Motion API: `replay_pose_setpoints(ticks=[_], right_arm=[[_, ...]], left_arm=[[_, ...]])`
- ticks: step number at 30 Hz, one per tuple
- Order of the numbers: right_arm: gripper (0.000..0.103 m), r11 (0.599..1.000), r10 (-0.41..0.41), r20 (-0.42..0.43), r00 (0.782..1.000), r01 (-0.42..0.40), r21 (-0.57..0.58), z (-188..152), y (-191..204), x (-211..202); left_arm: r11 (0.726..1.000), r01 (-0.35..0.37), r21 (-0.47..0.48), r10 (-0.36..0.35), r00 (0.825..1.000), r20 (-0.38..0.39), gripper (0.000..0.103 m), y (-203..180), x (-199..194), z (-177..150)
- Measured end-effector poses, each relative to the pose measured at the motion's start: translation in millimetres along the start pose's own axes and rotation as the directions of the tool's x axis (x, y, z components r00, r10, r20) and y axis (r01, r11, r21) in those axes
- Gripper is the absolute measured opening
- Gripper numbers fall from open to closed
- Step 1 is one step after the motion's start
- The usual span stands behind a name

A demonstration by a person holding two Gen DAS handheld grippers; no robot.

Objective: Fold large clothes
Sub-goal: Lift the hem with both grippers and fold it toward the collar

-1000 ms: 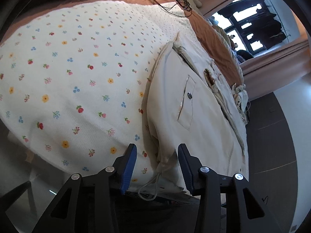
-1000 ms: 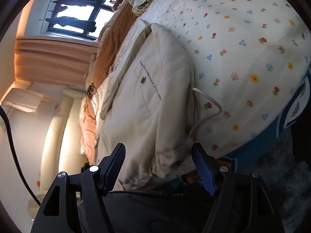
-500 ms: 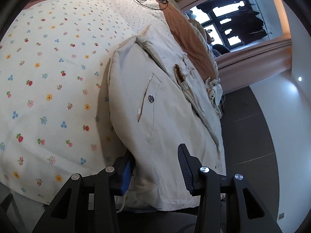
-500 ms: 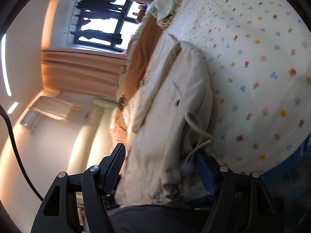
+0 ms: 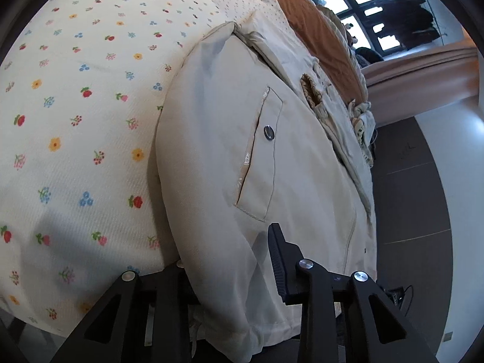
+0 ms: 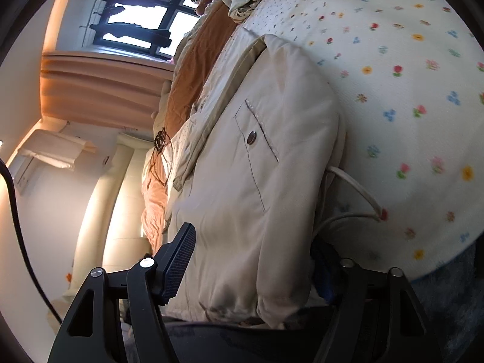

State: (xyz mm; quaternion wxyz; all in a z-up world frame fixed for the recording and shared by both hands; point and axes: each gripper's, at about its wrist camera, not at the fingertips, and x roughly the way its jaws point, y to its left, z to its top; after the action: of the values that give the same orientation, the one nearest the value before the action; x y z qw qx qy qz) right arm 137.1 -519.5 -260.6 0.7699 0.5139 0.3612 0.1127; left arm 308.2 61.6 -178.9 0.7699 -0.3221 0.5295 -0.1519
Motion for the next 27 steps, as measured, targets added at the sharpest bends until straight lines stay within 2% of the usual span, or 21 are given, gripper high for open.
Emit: replay_pose_setpoints(ticks=[1, 2, 5, 9, 13, 22, 25, 27], right_arm=[[0.033, 1.0, -0.018, -0.008, 1.0, 0.019, 0.009, 1, 0, 4], [0.019, 0.999, -0.043, -0.013, 0.999, 0.043, 0.018, 1, -1, 6], [0.017, 0.997, -0.061, -0.003, 0.998, 0.061, 0.035, 1, -2, -1], [0.016, 1.0, -0.018, 0.063, 0.998, 0.019, -0.016, 9, 17, -26], [0.016, 0.997, 0.033, 0.117, 0.993, -0.025, -0.067, 19, 53, -51], [0.016, 0.988, 0.091, 0.156, 0.984, -0.069, -0.139, 12, 108, -104], [0.016, 0.985, 0.097, 0.149, 0.984, -0.073, -0.156, 7, 122, -116], [0.016, 0.984, 0.095, 0.141, 0.985, -0.072, -0.16, 2, 129, -126]], left_arm=[[1.0, -0.021, 0.012, 0.021, 1.0, 0.002, 0.019, -1, -1, 1], [1.0, -0.027, 0.011, 0.027, 1.0, 0.006, 0.012, 1, -2, 1], [0.999, 0.032, -0.038, -0.031, 0.999, 0.027, 0.008, 9, -12, -1], [0.995, 0.104, -0.014, -0.102, 0.989, 0.108, 0.005, -6, -41, 0], [0.987, 0.158, 0.024, -0.16, 0.97, 0.18, 0.004, -36, -78, 3], [0.981, 0.172, 0.094, -0.19, 0.948, 0.255, 0.004, -92, -146, -12], [0.986, 0.153, 0.071, -0.166, 0.952, 0.256, 0.004, -100, -160, -19], [0.991, 0.123, 0.048, -0.131, 0.962, 0.24, 0.004, -102, -171, -25]])
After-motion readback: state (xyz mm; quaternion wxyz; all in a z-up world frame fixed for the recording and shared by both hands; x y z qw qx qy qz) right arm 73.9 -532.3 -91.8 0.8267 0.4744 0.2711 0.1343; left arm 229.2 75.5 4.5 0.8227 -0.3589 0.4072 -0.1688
